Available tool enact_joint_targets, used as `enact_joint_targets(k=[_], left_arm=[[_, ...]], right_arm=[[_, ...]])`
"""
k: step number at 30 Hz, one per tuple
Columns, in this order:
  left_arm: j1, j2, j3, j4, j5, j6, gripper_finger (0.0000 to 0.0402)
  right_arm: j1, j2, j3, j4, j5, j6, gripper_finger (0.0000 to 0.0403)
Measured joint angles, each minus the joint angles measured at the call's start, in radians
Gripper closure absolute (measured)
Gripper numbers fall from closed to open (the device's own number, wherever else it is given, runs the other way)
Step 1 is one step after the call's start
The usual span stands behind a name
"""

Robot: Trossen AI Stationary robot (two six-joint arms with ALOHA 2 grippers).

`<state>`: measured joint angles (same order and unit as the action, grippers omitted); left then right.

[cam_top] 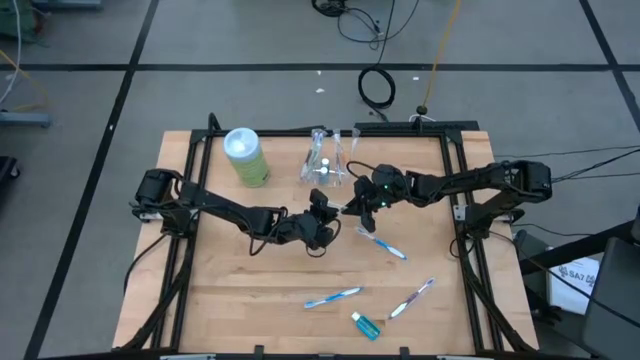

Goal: Pick & Place toothbrushing station
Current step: Put the green toothbrush into the transparent organizer

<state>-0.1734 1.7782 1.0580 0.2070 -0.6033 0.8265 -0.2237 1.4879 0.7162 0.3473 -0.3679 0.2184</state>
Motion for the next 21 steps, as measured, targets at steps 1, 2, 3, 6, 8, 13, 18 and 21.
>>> enact_joint_targets(k=[1, 2, 3, 6, 8, 13, 18, 21], left_arm=[[0.001, 0.0, 0.0, 0.0, 0.0, -0.019, 0.032], [0.002, 0.0, 0.0, 0.0, 0.0, -0.037, 0.032], [0.003, 0.0, 0.0, 0.0, 0.0, -0.055, 0.032], [-0.001, -0.003, 0.0, 0.0, -0.007, -0.088, 0.0326], [-0.011, -0.021, -0.001, -0.014, -0.027, -0.091, 0.0331], [-0.038, -0.122, -0.001, -0.12, -0.043, -0.179, 0.0343], [-0.051, -0.264, -0.001, -0.285, -0.045, -0.362, 0.0359], [-0.051, -0.346, -0.001, -0.39, -0.044, -0.469, 0.0369]], right_arm=[[0.0, 0.0, 0.0, 0.0, 0.0, 0.0, 0.0386], [-0.002, 0.0, 0.0, -0.001, 0.0, -0.002, 0.0389], [-0.004, 0.0, 0.0, -0.001, 0.0, -0.005, 0.0389], [-0.007, -0.001, 0.0, -0.016, 0.0, -0.009, 0.0389], [-0.011, -0.009, 0.0, -0.052, 0.0, -0.032, 0.0388], [-0.015, -0.023, -0.001, -0.088, 0.001, -0.061, 0.0384], [-0.015, -0.047, -0.002, -0.083, 0.0, -0.083, 0.0389], [-0.009, -0.069, 0.001, -0.069, 0.0, -0.083, 0.0389]])
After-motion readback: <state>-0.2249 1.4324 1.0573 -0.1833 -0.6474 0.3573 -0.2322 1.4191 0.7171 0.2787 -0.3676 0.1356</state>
